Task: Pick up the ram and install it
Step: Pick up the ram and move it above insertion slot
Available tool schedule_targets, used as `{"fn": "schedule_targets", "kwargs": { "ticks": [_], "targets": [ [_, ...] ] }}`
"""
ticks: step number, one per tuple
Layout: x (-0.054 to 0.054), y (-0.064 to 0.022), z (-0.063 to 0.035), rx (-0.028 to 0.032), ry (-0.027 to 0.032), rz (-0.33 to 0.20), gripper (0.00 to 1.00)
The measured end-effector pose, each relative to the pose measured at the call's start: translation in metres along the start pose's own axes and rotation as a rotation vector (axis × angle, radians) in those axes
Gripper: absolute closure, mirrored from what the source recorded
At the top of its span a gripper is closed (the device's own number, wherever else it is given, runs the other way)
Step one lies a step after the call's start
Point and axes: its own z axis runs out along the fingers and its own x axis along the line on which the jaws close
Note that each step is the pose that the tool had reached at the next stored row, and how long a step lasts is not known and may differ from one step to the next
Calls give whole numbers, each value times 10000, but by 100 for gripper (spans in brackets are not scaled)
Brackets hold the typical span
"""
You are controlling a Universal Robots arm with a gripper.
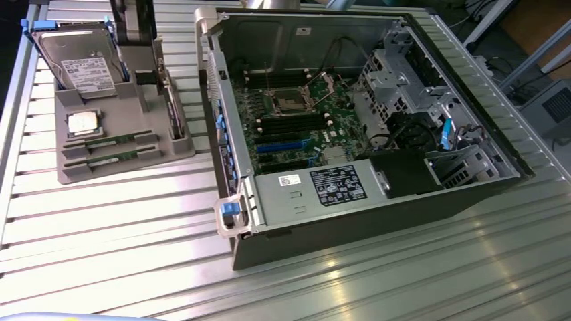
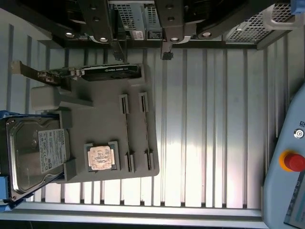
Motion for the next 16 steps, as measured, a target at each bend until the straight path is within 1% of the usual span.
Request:
{"fn": "schedule_targets", "kwargs": {
  "ticks": [6,16],
  "targets": [
    [-1,119,41,0,-3,0,58],
    [-1,206,128,0,-6,0,58]
  ]
}}
